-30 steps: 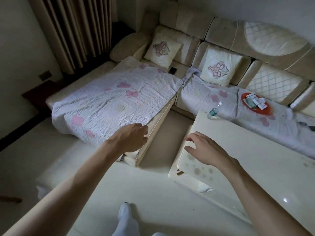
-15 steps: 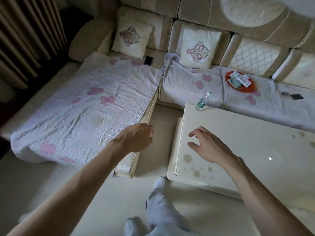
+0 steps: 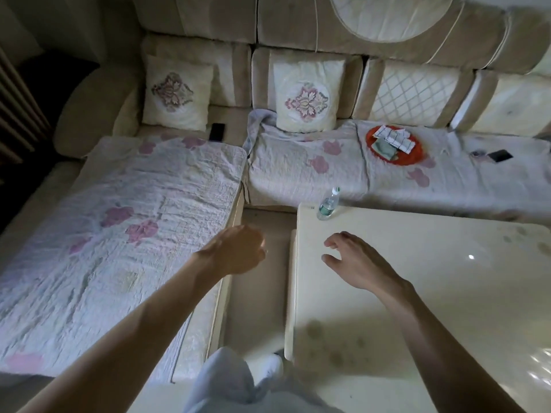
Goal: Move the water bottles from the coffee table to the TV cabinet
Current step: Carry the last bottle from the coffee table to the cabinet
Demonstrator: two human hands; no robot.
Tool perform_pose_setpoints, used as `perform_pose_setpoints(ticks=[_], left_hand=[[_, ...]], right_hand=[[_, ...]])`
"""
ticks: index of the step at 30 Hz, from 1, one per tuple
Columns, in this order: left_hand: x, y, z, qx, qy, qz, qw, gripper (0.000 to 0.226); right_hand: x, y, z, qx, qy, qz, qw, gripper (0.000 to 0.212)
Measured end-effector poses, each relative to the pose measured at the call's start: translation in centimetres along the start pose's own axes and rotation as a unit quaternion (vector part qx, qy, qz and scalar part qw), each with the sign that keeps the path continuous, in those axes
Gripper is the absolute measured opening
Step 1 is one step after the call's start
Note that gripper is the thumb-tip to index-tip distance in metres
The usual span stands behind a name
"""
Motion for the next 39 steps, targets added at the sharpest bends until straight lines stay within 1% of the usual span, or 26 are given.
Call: perform_pose_setpoints(ticks=[3, 6, 8, 11, 14, 15, 18, 21, 23, 25, 26, 30, 33, 36, 39], left_hand=[[-4.1, -0.2, -0.3, -0.018, -0.004, 0.032, 0.999, 0.03], [-8.6, 0.2, -0.2, -0.032, -0.017, 0.033, 0.999, 0.028], [-11.9, 0.3, -0.6, -0.054, -0.044, 0.041, 0.997, 0.03], [-17.6, -0.1, -0.9, -0.093, -0.081, 0.077, 0.989, 0.033], [-24.4, -0.9, -1.0, -0.101, -0.108, 0.11, 0.983, 0.031], [-26.5, -1.4, -1.0, -0.095, -0.111, 0.133, 0.98, 0.031], [-32.5, -2.4, -0.4, -0.094, -0.129, 0.155, 0.975, 0.032], [-37.2, -3.3, 1.1, -0.091, -0.133, 0.152, 0.975, 0.032], [-40.1, -4.3, 2.3, -0.072, -0.118, 0.158, 0.978, 0.033], [-42.3, -5.2, 2.8, -0.035, -0.098, 0.17, 0.98, 0.034], [-43.1, -5.7, 2.9, -0.012, -0.09, 0.173, 0.981, 0.035], [-45.6, -7.5, 2.9, 0.08, -0.069, 0.179, 0.978, 0.035], [-46.5, -8.8, 3.8, 0.111, -0.054, 0.18, 0.976, 0.033], [-47.5, -9.9, 5.4, 0.121, -0.042, 0.17, 0.977, 0.03], [-48.5, -10.6, 6.3, 0.126, -0.049, 0.168, 0.976, 0.03]], right_hand=[[-1.8, 0.0, -2.2, -0.014, -0.026, 0.012, 1.0, 0.035], [-4.0, 0.3, -4.4, -0.028, -0.059, 0.006, 0.998, 0.035], [-5.7, 0.4, -5.8, -0.039, -0.08, -0.002, 0.996, 0.034], [-8.9, 0.8, -8.2, -0.062, -0.123, -0.004, 0.991, 0.034], [-13.1, 0.6, -10.7, -0.072, -0.162, -0.007, 0.984, 0.034], [-14.5, 0.1, -11.5, -0.084, -0.179, 0.001, 0.98, 0.034], [-19.4, -2.6, -14.0, -0.113, -0.211, 0.032, 0.97, 0.034], [-23.7, -5.5, -16.3, -0.16, -0.263, 0.051, 0.95, 0.045], [-26.2, -7.0, -17.7, -0.191, -0.293, 0.029, 0.936, 0.051], [-28.5, -8.6, -19.1, -0.207, -0.329, -0.007, 0.921, 0.054], [-29.4, -9.6, -19.9, -0.219, -0.349, -0.02, 0.911, 0.055], [-32.9, -13.9, -23.6, -0.299, -0.439, -0.044, 0.846, 0.067], [-34.9, -16.3, -25.8, -0.348, -0.48, -0.091, 0.8, 0.081], [-37.0, -18.3, -27.9, -0.38, -0.486, -0.142, 0.774, 0.09], [-38.5, -19.5, -29.6, -0.389, -0.494, -0.221, 0.745, 0.092]])
Point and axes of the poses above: each hand's wrist, its own x-axis away from the middle knuckle, its own y-axis out of the back of the hand, z = x × y, the point moved 6 cm from there along -x, towards the middle knuckle, and after that the axes turned 3 degrees about y, right-handed, at the moved point
